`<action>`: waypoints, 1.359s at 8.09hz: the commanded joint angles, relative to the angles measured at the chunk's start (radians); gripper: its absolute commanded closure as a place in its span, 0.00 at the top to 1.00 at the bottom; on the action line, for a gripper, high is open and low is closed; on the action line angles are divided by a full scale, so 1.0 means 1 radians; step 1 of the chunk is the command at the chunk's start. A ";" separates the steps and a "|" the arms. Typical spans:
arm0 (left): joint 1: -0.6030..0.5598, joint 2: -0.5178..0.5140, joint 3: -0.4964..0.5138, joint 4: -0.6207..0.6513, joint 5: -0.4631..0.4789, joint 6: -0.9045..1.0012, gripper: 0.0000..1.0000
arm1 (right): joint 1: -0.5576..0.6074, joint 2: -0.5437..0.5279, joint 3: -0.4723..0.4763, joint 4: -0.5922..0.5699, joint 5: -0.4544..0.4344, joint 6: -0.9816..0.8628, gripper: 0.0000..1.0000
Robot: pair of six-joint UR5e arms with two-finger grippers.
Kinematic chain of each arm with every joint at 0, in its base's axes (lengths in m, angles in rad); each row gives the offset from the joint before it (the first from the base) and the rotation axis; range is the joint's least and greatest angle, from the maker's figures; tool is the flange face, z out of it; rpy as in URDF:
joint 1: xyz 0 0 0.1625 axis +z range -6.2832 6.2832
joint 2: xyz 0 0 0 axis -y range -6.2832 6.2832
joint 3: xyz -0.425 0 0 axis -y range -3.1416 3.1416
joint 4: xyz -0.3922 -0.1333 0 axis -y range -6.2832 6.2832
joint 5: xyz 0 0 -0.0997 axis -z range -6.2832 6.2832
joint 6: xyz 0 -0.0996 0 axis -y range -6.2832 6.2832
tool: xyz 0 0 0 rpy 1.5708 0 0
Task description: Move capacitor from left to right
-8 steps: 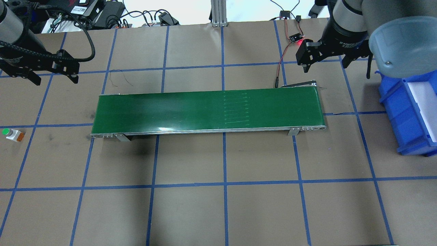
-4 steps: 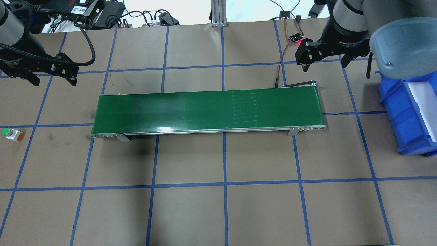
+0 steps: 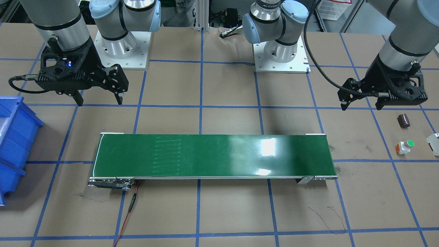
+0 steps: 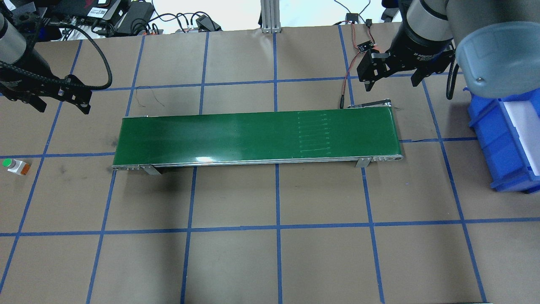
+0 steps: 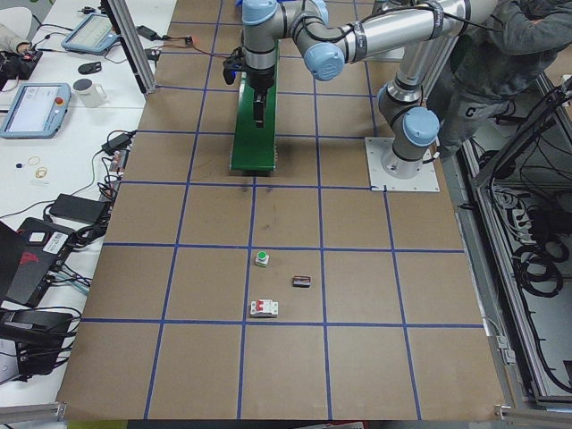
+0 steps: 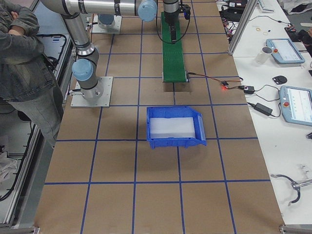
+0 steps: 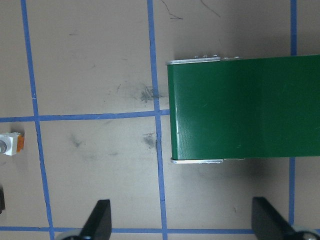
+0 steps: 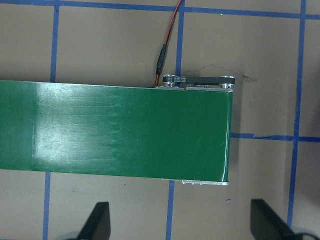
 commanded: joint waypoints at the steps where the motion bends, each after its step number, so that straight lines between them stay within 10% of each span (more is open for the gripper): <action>1: 0.035 -0.005 0.000 0.005 0.005 0.005 1.00 | -0.001 0.006 0.023 0.000 0.008 -0.073 1.00; 11: 0.448 -0.191 -0.044 0.148 0.215 0.270 1.00 | -0.003 0.009 0.070 0.002 0.083 -0.075 1.00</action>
